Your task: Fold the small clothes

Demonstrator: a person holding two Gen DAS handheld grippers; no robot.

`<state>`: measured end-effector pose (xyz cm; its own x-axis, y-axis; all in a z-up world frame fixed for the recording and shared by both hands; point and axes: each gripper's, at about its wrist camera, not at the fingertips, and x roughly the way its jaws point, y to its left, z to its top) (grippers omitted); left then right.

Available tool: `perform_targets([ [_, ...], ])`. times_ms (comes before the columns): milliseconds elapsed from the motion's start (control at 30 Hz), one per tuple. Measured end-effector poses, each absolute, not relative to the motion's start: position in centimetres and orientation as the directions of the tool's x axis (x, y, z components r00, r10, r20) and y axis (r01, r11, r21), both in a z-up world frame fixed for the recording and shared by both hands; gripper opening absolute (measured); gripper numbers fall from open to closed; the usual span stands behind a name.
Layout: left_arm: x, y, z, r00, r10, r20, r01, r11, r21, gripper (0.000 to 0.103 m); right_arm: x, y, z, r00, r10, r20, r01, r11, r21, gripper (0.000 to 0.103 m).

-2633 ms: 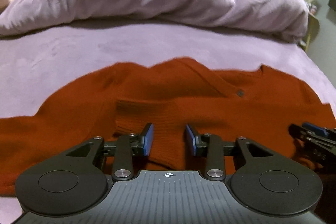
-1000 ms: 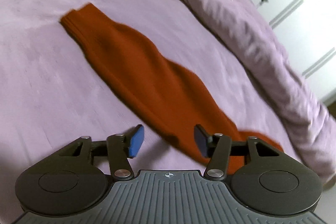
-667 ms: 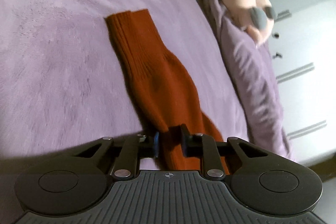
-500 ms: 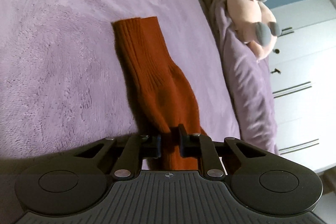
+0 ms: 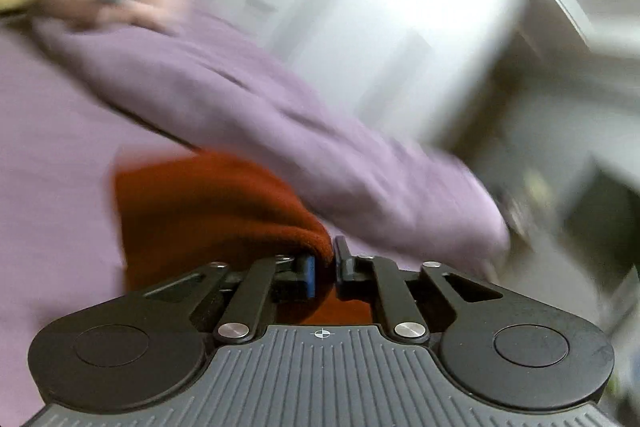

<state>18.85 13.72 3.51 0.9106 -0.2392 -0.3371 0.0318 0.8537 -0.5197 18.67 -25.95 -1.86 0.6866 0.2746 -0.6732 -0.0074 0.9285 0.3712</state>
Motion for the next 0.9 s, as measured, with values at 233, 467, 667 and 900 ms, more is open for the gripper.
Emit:
perform_targets([
  [233,19.1,5.1,-3.3,0.770,-0.245,-0.589,-0.042,0.902,-0.430,0.034,20.1,-26.9,-1.2,0.672,0.359,-0.648,-0.015,0.881,0.473,0.074],
  [467,18.6,9.6,-4.3,0.744,-0.185,-0.642,-0.179,0.871,-0.458,0.032,26.3,-25.3,-1.1,0.649,0.454,-0.610,-0.090,0.842,0.531,0.074],
  [667,18.1,10.3,-4.7,0.753,-0.169,-0.636,-0.162,0.890,-0.427,0.041,32.8,-25.6,-2.0,0.606,0.566,-0.559,0.132,0.621,0.772,0.066],
  [900,17.1,10.2,-5.0,0.762,-0.167,-0.626,-0.140,0.901,-0.411,0.041,36.1,-23.6,-2.6,0.518,0.445,-0.731,0.278,0.721,0.635,0.042],
])
